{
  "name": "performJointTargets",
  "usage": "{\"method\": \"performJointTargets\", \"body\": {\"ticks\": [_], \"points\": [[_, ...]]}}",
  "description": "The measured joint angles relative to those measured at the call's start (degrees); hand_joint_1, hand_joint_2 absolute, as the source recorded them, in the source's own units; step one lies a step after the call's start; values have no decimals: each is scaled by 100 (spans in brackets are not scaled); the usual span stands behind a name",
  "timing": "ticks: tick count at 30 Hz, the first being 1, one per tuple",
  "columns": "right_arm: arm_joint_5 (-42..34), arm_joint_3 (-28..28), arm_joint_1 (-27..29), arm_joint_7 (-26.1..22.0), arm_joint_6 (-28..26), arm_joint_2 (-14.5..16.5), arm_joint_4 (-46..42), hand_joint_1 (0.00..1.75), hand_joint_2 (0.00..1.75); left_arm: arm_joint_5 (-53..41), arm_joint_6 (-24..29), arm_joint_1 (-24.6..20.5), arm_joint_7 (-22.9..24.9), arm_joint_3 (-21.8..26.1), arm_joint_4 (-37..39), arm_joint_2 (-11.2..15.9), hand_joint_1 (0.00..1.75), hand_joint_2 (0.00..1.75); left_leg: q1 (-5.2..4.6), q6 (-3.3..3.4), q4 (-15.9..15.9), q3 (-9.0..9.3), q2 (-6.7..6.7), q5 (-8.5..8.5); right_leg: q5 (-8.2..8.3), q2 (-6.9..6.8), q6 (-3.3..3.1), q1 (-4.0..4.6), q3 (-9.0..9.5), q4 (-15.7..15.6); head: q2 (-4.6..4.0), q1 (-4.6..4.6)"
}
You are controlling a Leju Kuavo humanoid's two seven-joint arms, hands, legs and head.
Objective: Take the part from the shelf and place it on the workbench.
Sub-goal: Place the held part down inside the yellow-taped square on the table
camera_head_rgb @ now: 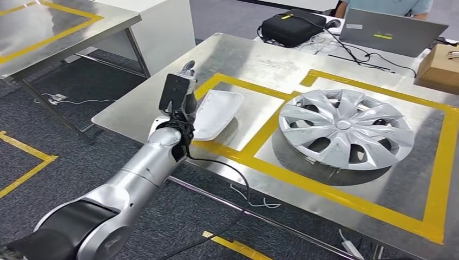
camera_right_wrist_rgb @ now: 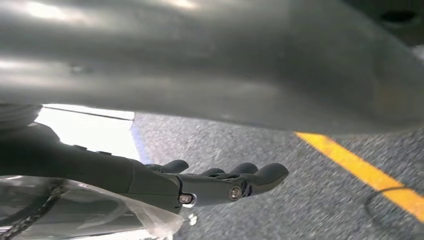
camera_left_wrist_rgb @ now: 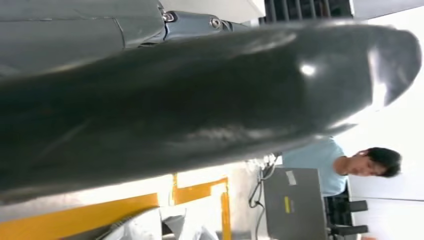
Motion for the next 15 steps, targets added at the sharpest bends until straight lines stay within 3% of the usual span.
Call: {"method": "performJointTargets", "body": {"ticks": [1,2,5,7,10,12,15], "points": [[-2,-9,5,0,0,3,1,0,0,22,13,49,1,-4,-85,1,0,0,1,0,3,-1,1,0,8,-1,19,-6,-54,115,0,1],[-4,-14,8,0,-2,5,1,0,0,37,33,92,1,-12,-167,3,0,0,4,-3,10,-2,1,-2,118,-3,34,-15,-2,15,0,2],[-4,-19,-2,1,-7,8,1,0,0,45,120,136,1,-57,-412,26,0,0,6,-55,67,-13,-10,-30,592,-9,34,-46,574,-1083,0,5],[-4,-23,-13,2,-8,15,1,0,0,52,153,145,4,-93,-541,43,0,0,-13,-122,96,-34,-17,-29,649,0,-20,-36,780,-1442,0,6],[-3,-34,-11,15,-9,22,1,0,0,73,174,171,12,-135,-658,64,0,0,-5,-209,119,-58,-16,-41,684,7,-134,-28,788,-1458,0,7],[-1,-42,-12,45,-9,27,1,0,0,90,194,180,14,-144,-710,82,0,0,10,-265,446,-186,-11,-286,717,-2,-208,-44,782,-1477,0,-12],[4,-49,-9,83,-8,27,1,0,0,102,216,233,18,-151,-731,121,0,0,23,-317,1541,-611,-8,-828,737,-8,-255,-43,755,-1478,0,-31]]}}
